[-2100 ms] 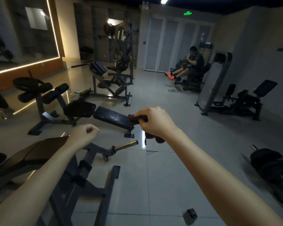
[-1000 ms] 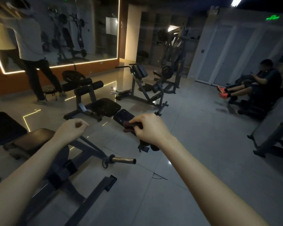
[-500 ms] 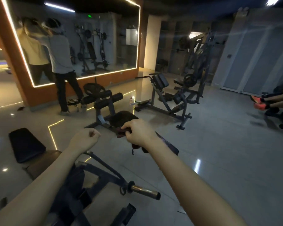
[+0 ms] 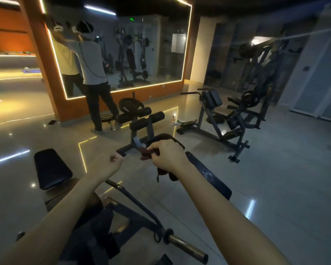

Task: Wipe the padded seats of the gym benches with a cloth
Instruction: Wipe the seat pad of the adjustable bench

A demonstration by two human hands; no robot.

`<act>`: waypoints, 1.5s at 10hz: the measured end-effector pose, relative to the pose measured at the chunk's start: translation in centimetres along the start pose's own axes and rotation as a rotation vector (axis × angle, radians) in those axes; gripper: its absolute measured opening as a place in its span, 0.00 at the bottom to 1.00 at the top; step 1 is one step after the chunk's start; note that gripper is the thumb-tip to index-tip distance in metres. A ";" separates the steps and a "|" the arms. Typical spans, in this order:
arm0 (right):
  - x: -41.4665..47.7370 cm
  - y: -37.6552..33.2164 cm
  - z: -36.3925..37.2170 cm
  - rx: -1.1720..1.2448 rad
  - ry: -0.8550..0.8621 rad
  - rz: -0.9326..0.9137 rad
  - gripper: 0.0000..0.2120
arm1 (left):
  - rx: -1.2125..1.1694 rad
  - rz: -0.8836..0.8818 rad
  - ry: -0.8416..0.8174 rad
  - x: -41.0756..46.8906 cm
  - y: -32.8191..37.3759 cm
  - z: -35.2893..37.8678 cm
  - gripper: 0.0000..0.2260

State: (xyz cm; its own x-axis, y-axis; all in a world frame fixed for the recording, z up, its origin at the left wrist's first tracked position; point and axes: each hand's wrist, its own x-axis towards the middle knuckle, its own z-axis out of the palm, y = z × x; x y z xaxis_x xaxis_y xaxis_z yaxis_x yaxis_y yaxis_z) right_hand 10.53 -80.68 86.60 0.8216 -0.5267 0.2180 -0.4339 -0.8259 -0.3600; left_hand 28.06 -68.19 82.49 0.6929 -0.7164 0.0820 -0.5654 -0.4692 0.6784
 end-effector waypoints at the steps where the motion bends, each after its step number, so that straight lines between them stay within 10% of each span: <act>1: 1.7 1.1 0.0 0.007 0.001 0.003 0.14 | 0.021 -0.009 -0.002 1.6 -0.3 0.6 0.16; 15: 23.1 16.8 8.0 0.415 -0.375 -0.799 0.16 | -0.025 -0.807 0.740 2.6 3.1 18.2 0.10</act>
State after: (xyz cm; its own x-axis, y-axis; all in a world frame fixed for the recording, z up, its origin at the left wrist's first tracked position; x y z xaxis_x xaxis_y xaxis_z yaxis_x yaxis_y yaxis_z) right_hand 25.14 -105.08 78.38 0.9126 0.3154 0.2600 0.4082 -0.7374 -0.5382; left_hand 19.94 -80.92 71.49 0.9573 0.2885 0.0200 0.1787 -0.6446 0.7434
